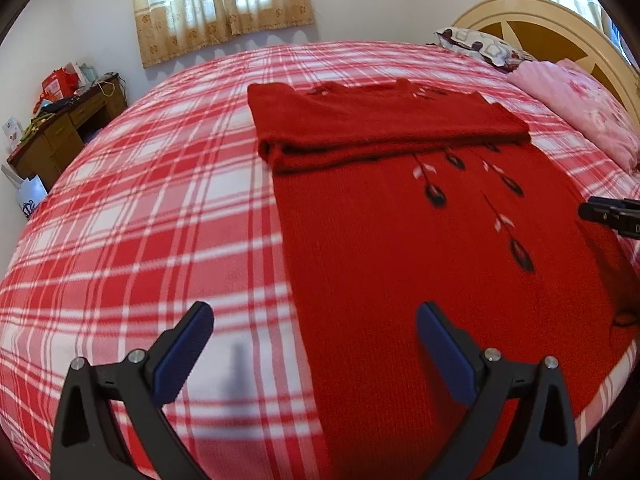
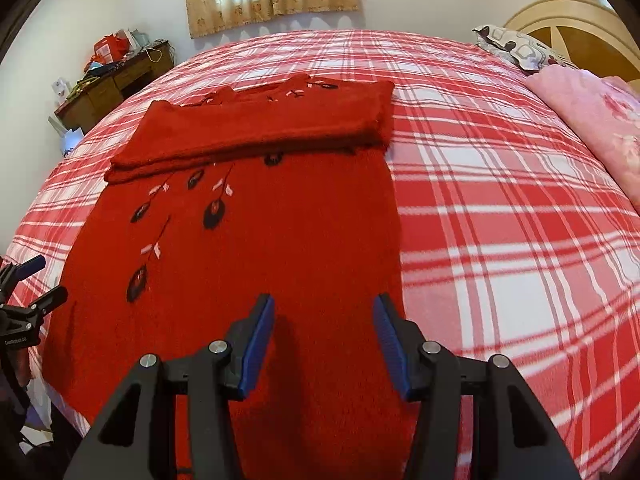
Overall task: Fold small clothes
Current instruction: 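Move both open grippers back to the hem of the red cardigan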
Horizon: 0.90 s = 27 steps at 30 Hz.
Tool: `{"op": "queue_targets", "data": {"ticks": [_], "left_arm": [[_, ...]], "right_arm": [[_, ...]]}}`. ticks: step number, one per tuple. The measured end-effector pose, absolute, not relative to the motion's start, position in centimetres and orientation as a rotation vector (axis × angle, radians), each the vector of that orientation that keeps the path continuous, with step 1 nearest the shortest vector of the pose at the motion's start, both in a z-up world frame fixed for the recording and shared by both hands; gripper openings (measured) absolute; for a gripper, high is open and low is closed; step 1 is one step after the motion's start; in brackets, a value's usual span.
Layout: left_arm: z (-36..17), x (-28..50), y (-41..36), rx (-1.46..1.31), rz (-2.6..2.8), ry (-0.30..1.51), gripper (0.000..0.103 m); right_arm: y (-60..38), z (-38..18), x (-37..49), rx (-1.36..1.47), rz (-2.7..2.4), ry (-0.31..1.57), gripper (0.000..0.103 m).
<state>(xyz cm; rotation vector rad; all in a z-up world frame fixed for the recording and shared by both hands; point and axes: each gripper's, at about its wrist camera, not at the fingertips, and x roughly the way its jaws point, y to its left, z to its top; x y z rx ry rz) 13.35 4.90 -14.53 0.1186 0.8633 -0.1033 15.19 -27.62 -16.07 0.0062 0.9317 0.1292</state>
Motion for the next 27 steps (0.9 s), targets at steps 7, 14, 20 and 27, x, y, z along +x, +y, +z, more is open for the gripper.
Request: {"op": "queue_targets", "data": {"ticks": [7,14,20,27], "left_arm": [[-15.1,11.1,4.7,0.111,-0.147,0.89,0.103],[-16.3,9.8,4.3,0.107,-0.171,0.921,0.103],[-16.4,8.7,4.1,0.106,-0.193,0.923,0.1],[-16.6,7.5,3.9,0.081,-0.231,0.944,0.089]], "right_arm": [[-28.2,-16.1,12.6,0.005,0.12,0.939,0.052],[-28.6,-16.1,10.1,-0.008,0.104,0.941,0.053],[-29.7,-16.3,7.6,0.002,0.087,0.947,0.053],[-30.3,-16.4,4.3,-0.004,0.094,0.946,0.053]]}}
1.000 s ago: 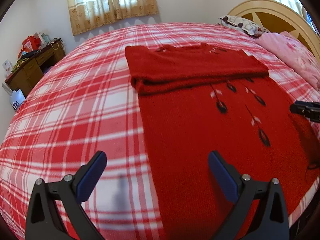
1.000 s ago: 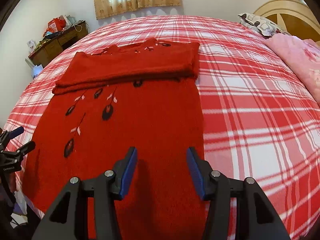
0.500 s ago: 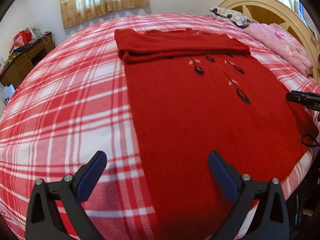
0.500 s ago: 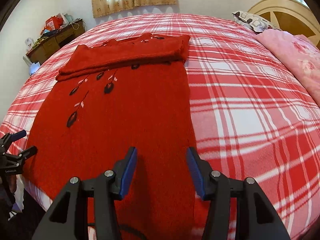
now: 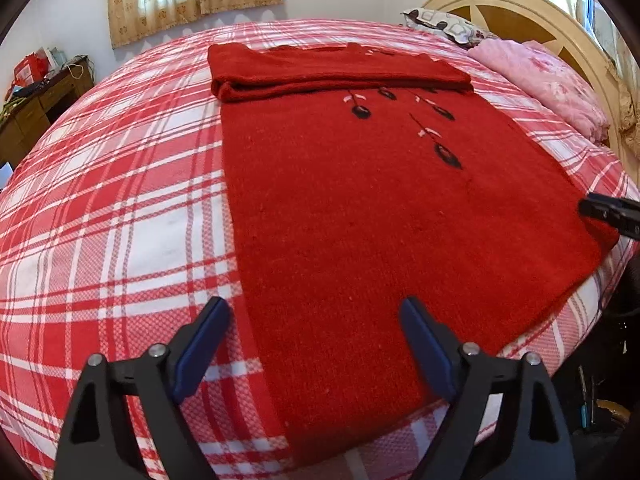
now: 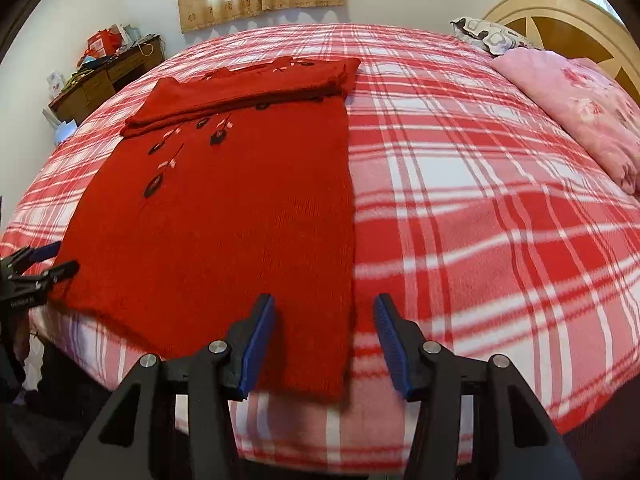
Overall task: Fold small clothes
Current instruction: 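Move both open grippers back to the hem of the red cardigan, then close the left gripper on the cardigan hem while the right gripper closes beside it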
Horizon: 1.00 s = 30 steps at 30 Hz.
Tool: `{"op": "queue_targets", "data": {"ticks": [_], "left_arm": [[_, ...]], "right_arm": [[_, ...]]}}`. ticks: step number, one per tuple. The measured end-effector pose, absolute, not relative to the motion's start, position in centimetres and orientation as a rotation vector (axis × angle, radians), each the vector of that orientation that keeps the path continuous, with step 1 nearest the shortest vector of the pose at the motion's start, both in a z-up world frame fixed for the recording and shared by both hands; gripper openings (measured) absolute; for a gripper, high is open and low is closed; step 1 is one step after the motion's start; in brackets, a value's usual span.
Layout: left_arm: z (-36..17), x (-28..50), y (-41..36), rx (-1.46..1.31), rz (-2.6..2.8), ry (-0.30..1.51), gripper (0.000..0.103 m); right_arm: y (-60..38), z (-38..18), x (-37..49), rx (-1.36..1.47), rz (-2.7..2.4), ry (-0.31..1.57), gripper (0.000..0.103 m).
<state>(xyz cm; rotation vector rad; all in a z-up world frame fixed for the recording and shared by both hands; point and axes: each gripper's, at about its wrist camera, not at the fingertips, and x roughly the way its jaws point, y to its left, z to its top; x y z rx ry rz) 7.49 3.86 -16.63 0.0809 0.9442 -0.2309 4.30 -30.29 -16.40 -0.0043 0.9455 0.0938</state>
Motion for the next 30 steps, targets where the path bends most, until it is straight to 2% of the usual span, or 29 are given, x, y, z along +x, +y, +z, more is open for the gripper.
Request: {"op": "queue_targets", "data": {"ticks": [3,17,19,20,21,22,24,27,28,30], "left_arm": [[-16.5,7.2,3.9,0.054,-0.249,0.954,0.083],[-16.8,5.3,4.0,0.009,-0.272,0.994,0.08],[-16.9,5.3,4.1,0.001,-0.267,0.999,0.078],[-16.9,5.3,4.1,0.001,-0.267,0.999,0.076],[-16.9,5.3,4.2,0.0,-0.267,1.002,0.072],[-16.8,5.2,4.2,0.001,-0.264,1.002,0.07],[-16.7,5.2,4.3,-0.005,-0.264,1.003,0.059],[-16.6,5.2,4.5,-0.01,-0.265,1.002,0.041],[-16.5,5.2,4.7,-0.014,-0.264,1.002,0.038],[-16.5,5.2,4.8,-0.016,-0.266,1.003,0.024]], "right_arm": [[-30.5,-16.5,3.4,0.017,0.105,0.932,0.053],[-30.7,-17.1,2.9,0.144,0.174,0.913,0.052],[-30.5,-17.1,2.8,0.132,0.166,0.908,0.051],[-30.4,-17.1,2.8,0.119,0.161,0.905,0.047],[-30.2,-17.1,2.7,0.097,0.153,0.903,0.038],[-30.0,-17.2,2.7,0.082,0.152,0.902,0.034],[-30.1,-17.1,2.7,0.098,0.176,0.903,0.02],[-30.2,-17.2,2.6,0.11,0.193,0.903,0.009],[-30.3,-17.1,2.6,0.115,0.196,0.898,0.009],[-30.7,-16.5,2.3,0.144,0.21,0.873,0.007]]}}
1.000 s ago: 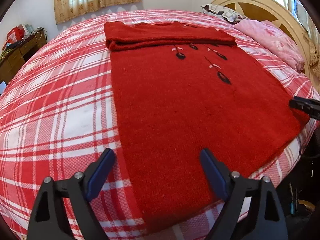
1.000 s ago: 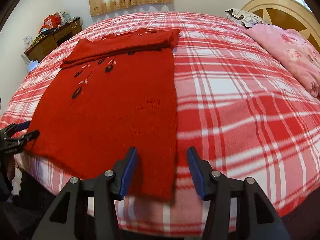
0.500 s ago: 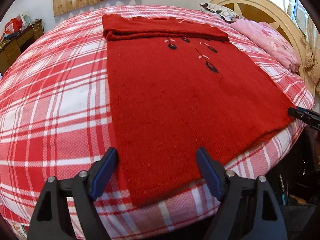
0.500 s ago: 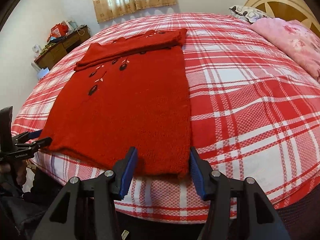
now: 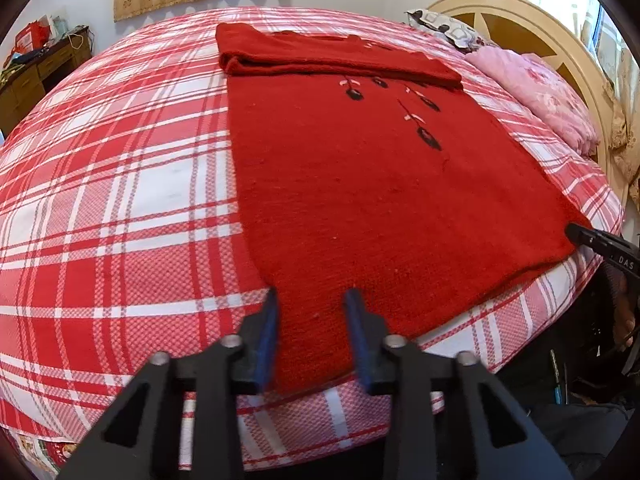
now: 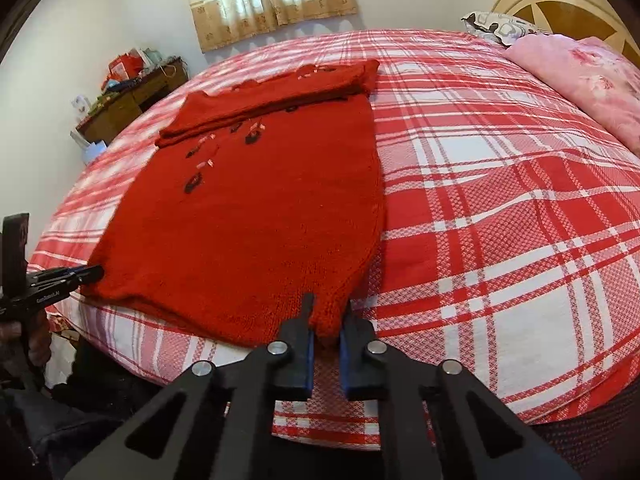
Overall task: Fold small clothes
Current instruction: 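Close the left gripper on the cardigan hem while the right gripper closes beside it, then lift the hem with both grippers and fold it over toward the collar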
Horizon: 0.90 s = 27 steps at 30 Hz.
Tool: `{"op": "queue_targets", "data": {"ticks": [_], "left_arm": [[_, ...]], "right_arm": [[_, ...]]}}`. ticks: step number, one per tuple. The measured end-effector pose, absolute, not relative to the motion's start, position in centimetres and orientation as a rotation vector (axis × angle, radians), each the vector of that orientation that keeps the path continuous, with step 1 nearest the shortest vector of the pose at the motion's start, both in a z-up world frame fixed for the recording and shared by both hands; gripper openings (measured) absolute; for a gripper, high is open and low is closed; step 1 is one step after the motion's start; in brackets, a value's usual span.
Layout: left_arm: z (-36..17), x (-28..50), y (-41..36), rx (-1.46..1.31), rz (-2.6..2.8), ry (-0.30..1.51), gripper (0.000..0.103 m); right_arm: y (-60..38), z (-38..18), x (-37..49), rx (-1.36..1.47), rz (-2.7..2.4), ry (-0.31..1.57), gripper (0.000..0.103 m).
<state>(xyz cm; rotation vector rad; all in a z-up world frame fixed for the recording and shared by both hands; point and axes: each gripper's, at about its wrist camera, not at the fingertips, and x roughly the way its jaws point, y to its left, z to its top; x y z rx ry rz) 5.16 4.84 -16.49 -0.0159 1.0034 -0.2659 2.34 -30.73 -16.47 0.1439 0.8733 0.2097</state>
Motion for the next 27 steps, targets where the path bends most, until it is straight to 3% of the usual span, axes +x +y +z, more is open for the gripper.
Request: {"op": "queue_targets", "data": {"ticks": [2,4,10,27], "left_arm": [[-16.4,5.2,5.2,-0.025,-0.268,1.004,0.012],[-16.1,5.1,5.5,-0.037,-0.283,1.002,0.011],[-14.2,4.8,6.3,-0.1,-0.318,0.943,0.009],[-9.2,8.4,8.2,-0.201,-0.37,0.784,0.009]], "right_arm": [[-31.0,-15.6,1.9,0.162,0.22,0.832,0.007],[-31.4,-14.5,1.4,0.183,0.238,0.776,0.007],[-31.8,-14.3,1.4,0.222,0.239,0.754,0.006],[-31.5,-6.6,4.6,0.223,0.249,0.528,0.006]]}}
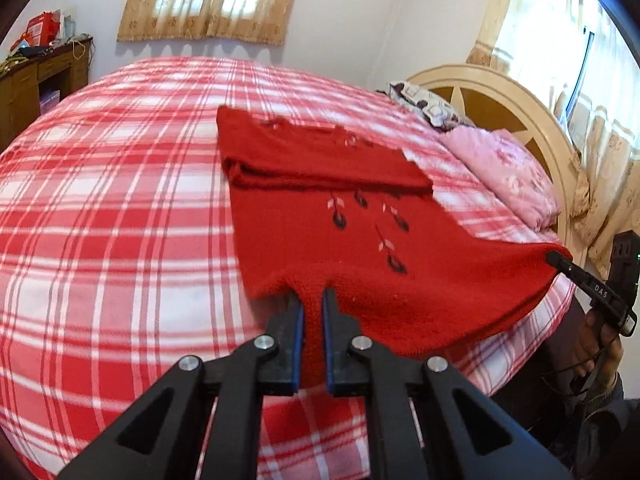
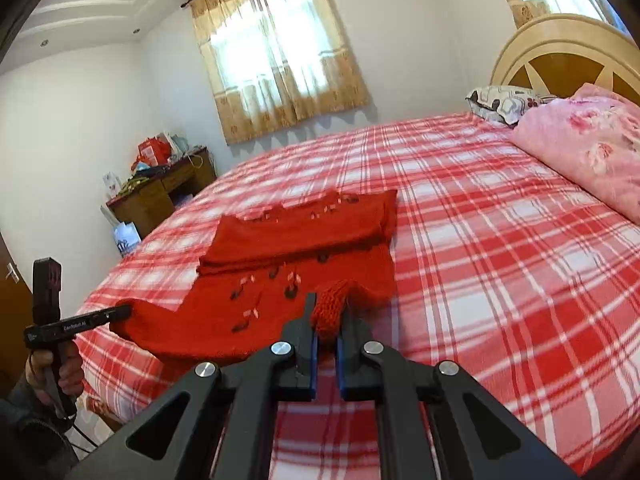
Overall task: Fold small clothes
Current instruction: 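Lift the hem with both grippers and fold it over toward the collar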
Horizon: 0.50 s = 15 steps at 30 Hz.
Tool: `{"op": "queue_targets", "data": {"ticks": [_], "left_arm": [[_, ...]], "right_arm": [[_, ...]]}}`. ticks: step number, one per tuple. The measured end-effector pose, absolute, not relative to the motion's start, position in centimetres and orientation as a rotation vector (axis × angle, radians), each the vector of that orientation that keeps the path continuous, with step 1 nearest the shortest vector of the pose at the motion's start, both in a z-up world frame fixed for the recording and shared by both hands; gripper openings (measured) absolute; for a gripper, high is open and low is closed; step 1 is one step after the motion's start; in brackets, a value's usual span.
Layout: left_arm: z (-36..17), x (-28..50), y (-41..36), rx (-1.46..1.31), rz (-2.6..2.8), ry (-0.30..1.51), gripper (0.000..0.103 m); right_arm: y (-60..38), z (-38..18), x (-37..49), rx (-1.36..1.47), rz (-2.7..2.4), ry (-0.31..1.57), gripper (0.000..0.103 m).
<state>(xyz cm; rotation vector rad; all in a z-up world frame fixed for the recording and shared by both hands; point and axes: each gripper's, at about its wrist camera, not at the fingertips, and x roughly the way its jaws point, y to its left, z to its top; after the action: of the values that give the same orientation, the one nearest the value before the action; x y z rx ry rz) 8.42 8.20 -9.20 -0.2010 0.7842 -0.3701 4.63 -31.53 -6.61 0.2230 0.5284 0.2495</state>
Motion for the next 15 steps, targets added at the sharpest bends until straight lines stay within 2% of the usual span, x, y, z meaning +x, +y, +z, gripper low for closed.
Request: {"op": "queue_targets", "data": {"ticks": [15], "left_arm": [[-4.4,13.3,8.7,-0.182,-0.334,0.662,0.009]], "right_arm": [[-30.2,-0.9,9.8,0.169,0.249,0.417,0.006]]}}
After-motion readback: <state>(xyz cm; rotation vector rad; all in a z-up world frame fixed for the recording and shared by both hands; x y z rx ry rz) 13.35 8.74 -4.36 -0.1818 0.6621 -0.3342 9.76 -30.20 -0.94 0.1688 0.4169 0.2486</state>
